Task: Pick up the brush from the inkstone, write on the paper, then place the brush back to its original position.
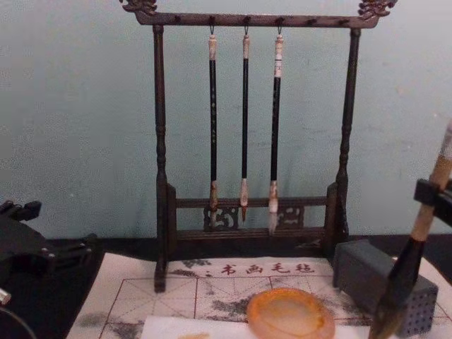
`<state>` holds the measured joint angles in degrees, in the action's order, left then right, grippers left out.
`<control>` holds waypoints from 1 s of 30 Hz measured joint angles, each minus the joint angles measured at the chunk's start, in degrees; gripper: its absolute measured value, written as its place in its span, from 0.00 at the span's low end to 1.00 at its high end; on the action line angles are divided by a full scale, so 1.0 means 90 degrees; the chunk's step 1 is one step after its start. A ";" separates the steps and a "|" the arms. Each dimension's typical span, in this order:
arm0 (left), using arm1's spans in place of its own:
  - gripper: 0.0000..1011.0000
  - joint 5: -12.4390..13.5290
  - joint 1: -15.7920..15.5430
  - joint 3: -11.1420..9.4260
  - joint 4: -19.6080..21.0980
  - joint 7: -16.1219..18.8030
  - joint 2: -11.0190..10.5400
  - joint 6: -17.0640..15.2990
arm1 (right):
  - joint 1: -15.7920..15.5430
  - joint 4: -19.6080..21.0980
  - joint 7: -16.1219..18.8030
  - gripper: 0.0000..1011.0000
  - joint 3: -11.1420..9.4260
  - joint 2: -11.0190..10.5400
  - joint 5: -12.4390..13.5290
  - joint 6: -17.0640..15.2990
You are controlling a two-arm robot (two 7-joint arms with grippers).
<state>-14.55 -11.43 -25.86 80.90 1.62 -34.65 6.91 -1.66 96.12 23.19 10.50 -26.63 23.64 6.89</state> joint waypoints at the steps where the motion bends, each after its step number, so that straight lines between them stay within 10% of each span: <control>1: 0.99 0.0000 -0.0001 0.0000 0.0000 0.0000 0.0000 0.0000 | -0.0007 0.0006 0.0000 0.20 -0.0006 -0.0004 -0.0003 0.0000; 30: 0.99 0.0000 0.0000 0.0000 0.0000 0.0000 0.0000 0.0000 | -0.0159 0.0103 -0.0004 0.20 -0.0168 -0.0074 -0.0099 0.0021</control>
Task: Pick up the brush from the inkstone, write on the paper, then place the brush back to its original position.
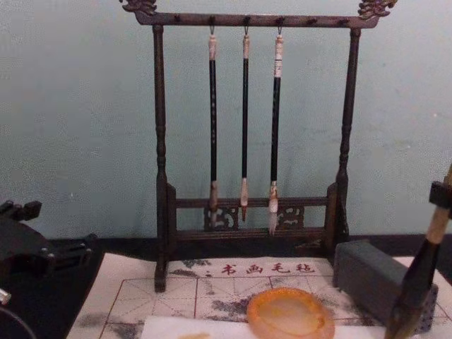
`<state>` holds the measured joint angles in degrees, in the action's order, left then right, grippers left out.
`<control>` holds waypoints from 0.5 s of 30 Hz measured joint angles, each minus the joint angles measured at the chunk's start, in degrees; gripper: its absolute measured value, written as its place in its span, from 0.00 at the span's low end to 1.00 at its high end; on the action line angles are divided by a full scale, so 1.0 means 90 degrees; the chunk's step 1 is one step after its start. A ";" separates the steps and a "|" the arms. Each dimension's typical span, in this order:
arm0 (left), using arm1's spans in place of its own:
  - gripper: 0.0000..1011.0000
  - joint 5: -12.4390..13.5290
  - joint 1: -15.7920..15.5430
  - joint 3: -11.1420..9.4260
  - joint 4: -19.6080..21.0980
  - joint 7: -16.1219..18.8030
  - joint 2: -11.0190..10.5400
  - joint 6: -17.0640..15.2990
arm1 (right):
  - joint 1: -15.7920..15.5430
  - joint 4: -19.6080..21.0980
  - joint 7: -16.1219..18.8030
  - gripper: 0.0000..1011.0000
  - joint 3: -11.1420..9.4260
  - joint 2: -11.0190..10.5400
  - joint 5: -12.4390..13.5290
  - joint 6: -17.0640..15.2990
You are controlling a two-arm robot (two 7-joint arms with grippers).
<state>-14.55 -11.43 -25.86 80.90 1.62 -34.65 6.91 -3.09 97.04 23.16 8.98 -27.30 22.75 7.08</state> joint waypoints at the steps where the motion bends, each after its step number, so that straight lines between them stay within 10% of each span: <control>1: 0.99 0.0001 0.0000 0.0000 0.0000 0.0000 0.0000 0.0000 | -0.0003 0.0000 0.0001 0.20 -0.0006 0.0000 -0.0004 0.0008; 15: 0.99 0.0000 0.0000 0.0000 0.0000 0.0000 0.0000 0.0000 | -0.0048 0.0027 0.0014 0.20 -0.0045 -0.0016 -0.0045 0.0042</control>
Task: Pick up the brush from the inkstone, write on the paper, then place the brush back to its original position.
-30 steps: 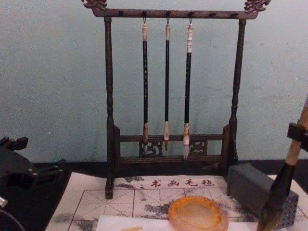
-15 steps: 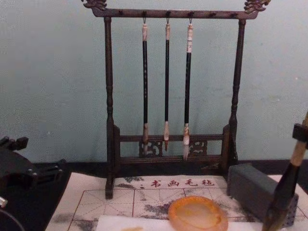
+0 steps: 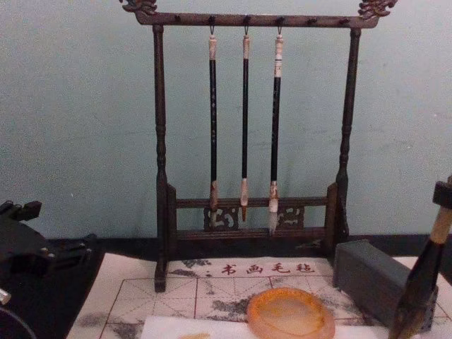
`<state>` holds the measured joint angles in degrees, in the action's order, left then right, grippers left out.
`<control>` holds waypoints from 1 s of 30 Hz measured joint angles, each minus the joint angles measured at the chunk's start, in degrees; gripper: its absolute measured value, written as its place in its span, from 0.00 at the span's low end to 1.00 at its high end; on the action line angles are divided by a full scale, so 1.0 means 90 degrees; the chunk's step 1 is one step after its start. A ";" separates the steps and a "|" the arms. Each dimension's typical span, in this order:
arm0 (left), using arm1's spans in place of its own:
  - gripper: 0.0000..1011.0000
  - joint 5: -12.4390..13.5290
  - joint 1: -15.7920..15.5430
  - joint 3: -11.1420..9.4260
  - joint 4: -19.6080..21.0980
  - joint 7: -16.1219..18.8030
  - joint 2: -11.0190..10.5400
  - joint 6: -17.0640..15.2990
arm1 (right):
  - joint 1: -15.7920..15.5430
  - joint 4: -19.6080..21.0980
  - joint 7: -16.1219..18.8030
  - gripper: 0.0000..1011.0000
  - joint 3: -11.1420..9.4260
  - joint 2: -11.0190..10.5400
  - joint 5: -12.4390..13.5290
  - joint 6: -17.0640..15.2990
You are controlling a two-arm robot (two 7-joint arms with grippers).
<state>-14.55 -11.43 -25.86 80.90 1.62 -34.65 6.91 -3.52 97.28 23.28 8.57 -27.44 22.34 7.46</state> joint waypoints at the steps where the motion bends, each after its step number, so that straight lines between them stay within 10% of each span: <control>1: 0.99 0.0000 0.0000 0.0000 0.0000 0.0000 0.0000 0.0000 | -0.0003 0.0002 0.0004 0.20 0.0000 -0.0002 0.0000 0.0000; 30: 0.99 0.0000 0.0000 0.0000 0.0000 0.0000 0.0000 0.0000 | -0.0416 0.0423 0.0224 0.20 -0.0073 -0.0305 0.0055 0.0083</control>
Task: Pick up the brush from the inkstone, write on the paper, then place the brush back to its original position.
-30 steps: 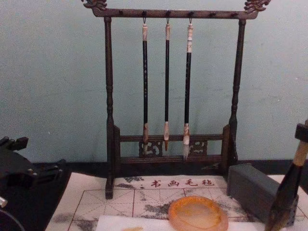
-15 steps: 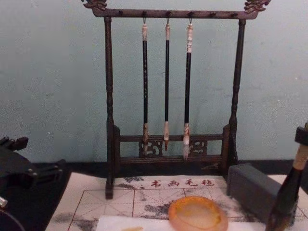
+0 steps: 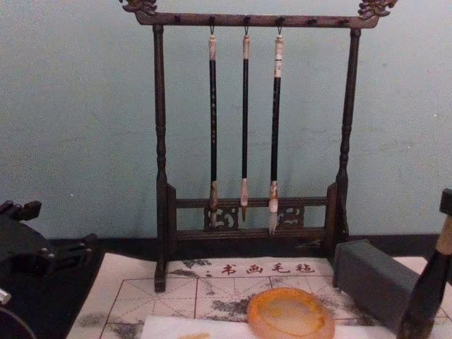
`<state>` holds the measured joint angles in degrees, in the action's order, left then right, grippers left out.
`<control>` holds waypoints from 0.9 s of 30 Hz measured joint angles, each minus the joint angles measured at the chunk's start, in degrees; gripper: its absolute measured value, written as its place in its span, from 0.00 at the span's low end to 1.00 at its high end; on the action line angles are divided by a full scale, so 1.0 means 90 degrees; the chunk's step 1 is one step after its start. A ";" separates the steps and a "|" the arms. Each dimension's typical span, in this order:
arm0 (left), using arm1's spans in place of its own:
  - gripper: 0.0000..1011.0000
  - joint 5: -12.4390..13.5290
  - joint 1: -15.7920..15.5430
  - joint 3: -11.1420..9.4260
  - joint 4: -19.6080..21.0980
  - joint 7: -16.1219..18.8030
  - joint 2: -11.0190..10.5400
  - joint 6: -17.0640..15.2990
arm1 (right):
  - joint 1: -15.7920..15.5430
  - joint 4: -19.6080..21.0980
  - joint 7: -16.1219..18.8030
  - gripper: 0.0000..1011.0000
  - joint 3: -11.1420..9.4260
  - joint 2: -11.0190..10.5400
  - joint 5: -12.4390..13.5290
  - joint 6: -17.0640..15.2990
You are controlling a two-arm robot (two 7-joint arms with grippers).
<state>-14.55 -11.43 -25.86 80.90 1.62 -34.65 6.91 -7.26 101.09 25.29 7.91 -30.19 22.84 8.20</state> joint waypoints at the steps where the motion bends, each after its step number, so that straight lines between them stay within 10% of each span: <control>1: 0.99 0.0000 0.0000 0.0000 -0.0001 0.0000 0.0000 0.0000 | -0.0023 0.0021 0.0016 0.20 -0.0003 -0.0025 0.0000 0.0013; 27: 0.99 0.0000 0.0000 0.0000 -0.0001 0.0000 0.0000 0.0000 | 0.0075 0.0219 0.0024 0.20 -0.0260 0.0051 0.0404 0.0143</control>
<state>-14.55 -11.43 -25.86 80.90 1.62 -34.65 6.91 -6.59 103.06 25.51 5.57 -29.73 26.47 9.49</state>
